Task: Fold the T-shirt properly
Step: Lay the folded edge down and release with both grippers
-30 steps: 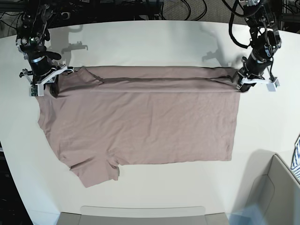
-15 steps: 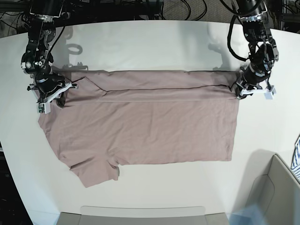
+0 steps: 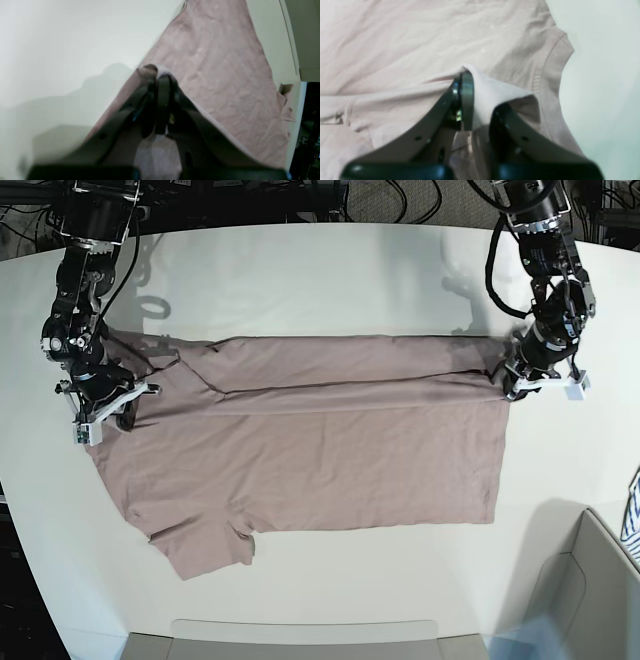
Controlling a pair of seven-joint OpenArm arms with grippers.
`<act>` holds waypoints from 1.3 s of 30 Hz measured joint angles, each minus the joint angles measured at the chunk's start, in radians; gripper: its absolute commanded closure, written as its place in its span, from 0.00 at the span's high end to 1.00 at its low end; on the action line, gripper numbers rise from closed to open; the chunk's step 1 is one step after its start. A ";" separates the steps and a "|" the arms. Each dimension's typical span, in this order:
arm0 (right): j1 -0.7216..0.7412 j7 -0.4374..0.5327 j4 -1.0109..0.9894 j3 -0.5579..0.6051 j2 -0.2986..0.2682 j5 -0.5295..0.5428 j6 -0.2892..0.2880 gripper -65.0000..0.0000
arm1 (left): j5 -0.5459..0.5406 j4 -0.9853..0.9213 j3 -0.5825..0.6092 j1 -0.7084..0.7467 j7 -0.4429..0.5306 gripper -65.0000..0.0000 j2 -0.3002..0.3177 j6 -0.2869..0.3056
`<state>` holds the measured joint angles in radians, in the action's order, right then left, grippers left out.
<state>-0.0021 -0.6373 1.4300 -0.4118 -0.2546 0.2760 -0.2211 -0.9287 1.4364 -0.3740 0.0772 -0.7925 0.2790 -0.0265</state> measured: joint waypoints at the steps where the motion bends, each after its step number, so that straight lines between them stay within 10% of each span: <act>1: 0.003 0.000 -0.003 0.000 -0.002 0.000 0.000 0.00 | 0.000 0.000 0.000 0.001 0.000 0.00 0.000 0.000; 10: 0.044 0.006 -0.002 0.049 -0.071 0.007 -0.001 0.00 | -0.003 0.000 0.001 0.002 -0.001 0.05 -0.002 0.001; 22: 0.047 0.000 0.055 0.067 -0.110 -0.008 0.000 0.42 | -0.003 0.013 -0.002 0.027 0.000 0.09 -0.002 -0.004; 31: 0.038 0.003 0.218 -0.067 -0.112 -0.008 0.008 0.41 | -0.005 0.230 -0.005 0.101 0.006 0.06 0.001 -0.001; 39: -0.135 -0.082 0.242 -0.056 -0.057 0.000 -0.003 0.00 | 0.000 0.281 0.177 0.120 -0.007 0.00 0.040 -0.003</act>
<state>-0.1371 -0.7193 1.6722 -0.4675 -0.3119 0.2760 -0.2237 -0.9291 1.7172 -0.1967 0.1974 -0.7998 0.3187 -0.0292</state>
